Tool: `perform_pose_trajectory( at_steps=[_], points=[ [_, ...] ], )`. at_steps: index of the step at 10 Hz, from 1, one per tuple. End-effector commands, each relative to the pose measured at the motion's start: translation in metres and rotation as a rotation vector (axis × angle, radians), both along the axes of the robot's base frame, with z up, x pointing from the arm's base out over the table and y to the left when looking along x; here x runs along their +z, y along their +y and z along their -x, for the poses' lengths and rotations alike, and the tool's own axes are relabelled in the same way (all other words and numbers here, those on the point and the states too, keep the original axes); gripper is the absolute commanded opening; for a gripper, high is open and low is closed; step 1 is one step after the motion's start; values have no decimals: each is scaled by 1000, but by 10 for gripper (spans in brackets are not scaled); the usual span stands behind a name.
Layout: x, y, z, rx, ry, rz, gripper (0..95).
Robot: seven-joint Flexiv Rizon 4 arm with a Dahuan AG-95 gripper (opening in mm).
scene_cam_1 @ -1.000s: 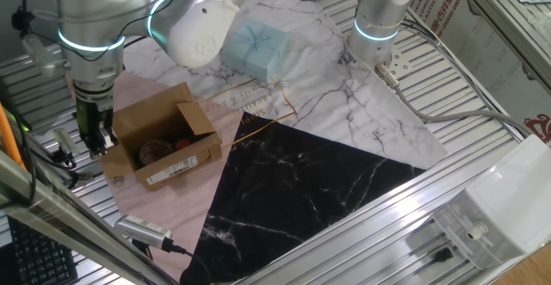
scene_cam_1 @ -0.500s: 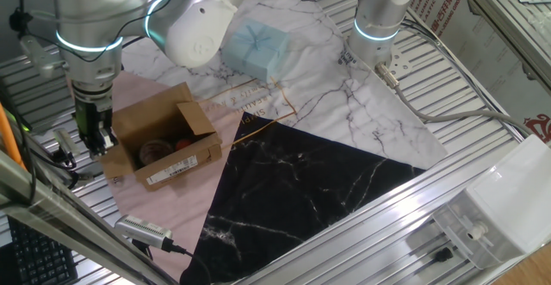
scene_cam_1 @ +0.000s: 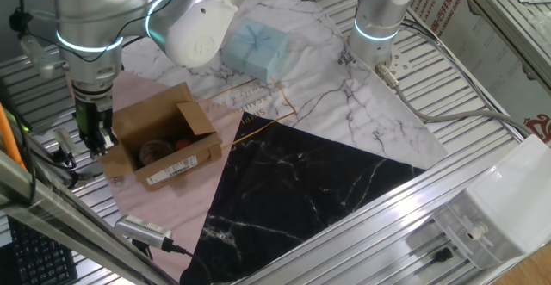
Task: Cover the box
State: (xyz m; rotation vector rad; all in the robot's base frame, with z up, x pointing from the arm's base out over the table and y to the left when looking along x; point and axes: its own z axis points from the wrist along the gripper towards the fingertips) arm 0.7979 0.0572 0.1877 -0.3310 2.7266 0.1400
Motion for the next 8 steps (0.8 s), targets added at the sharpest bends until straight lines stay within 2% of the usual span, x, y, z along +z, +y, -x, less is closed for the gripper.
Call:
perform_pose_trajectory(
  at_steps=[1,8],
  points=[
    [0,0,0,-2,-5,-2,0],
    [-1,1,0,0,-9,-4,0]
  ],
)
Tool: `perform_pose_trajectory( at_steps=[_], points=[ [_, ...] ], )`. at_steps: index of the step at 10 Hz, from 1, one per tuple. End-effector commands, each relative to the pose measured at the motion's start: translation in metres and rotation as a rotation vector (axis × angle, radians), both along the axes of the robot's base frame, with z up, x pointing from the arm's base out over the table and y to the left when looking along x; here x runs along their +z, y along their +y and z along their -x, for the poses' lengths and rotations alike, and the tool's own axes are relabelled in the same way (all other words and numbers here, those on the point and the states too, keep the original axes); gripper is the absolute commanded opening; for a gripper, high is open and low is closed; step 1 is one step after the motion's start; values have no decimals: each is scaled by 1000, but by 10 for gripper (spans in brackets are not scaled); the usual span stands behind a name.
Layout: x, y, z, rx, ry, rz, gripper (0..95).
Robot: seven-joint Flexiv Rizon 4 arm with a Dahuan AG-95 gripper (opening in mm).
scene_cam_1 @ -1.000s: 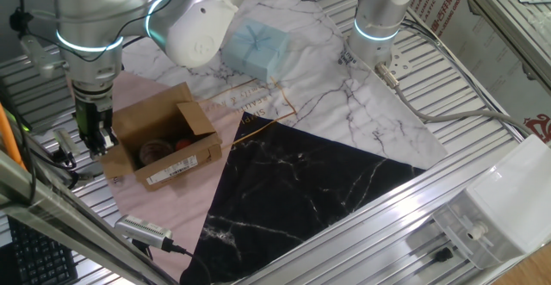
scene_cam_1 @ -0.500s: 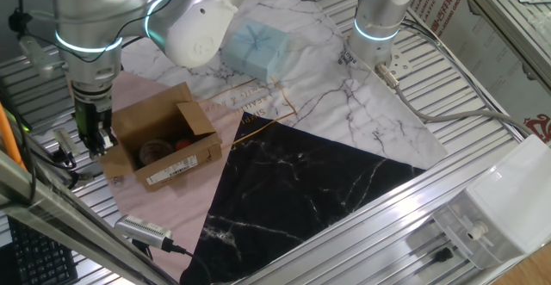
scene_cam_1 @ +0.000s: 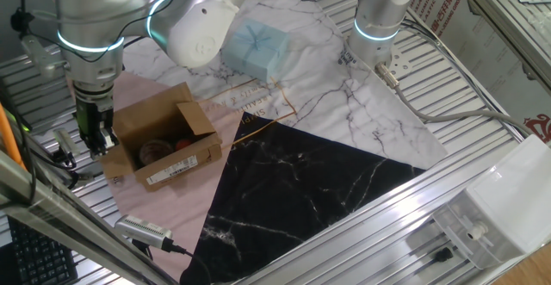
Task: Cover the box
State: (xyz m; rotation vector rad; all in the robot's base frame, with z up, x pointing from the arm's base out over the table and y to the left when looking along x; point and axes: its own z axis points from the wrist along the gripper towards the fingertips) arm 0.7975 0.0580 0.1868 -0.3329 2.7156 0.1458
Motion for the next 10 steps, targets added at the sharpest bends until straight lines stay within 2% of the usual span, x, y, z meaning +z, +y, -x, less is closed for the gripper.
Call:
perform_pose_trajectory(
  at_steps=[1,10],
  points=[
    [-1,0,0,-1,0,2,0],
    [-3,2,0,8,4,2,0]
  ],
)
